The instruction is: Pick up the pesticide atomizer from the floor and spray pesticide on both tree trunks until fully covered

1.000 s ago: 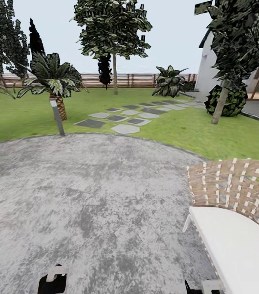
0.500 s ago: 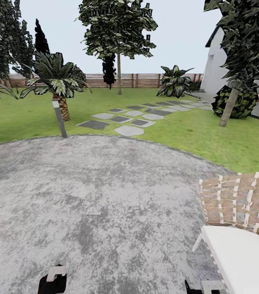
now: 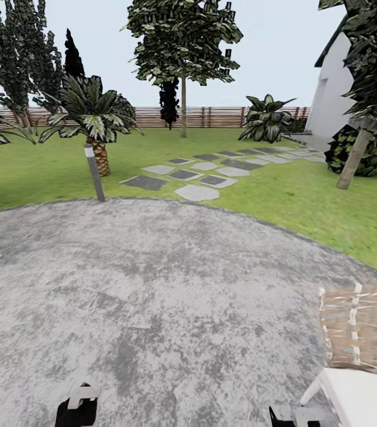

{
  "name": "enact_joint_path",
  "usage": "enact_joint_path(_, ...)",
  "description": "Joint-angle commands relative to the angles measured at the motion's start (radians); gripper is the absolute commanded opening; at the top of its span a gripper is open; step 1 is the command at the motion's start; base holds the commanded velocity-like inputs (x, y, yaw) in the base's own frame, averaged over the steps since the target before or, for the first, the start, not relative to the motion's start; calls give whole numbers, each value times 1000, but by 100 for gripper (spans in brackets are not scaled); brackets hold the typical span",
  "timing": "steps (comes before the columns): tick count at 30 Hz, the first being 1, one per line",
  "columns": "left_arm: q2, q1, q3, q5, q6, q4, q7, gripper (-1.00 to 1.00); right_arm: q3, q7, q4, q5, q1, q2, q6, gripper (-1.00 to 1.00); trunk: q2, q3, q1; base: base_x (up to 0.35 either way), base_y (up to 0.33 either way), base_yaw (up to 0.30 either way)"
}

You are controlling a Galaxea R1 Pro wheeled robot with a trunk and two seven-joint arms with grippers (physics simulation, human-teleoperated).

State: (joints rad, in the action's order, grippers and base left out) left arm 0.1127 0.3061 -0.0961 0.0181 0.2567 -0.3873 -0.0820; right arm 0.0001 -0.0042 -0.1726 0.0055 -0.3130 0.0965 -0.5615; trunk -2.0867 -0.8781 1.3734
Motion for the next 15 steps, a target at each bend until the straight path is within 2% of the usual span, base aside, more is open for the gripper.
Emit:
enact_joint_path(1, -1, 1, -8, 2, 3, 1, -9, -100, 0, 0, 1, 1, -1, 0, -3, 100, 0, -1, 0, 338, 0, 1)
enact_joint_path(15, -1, 1, -8, 2, 3, 1, -9, -100, 0, 0, 1, 1, 0, 0, -3, 100, 0, -1, 0, 338, 0, 0)
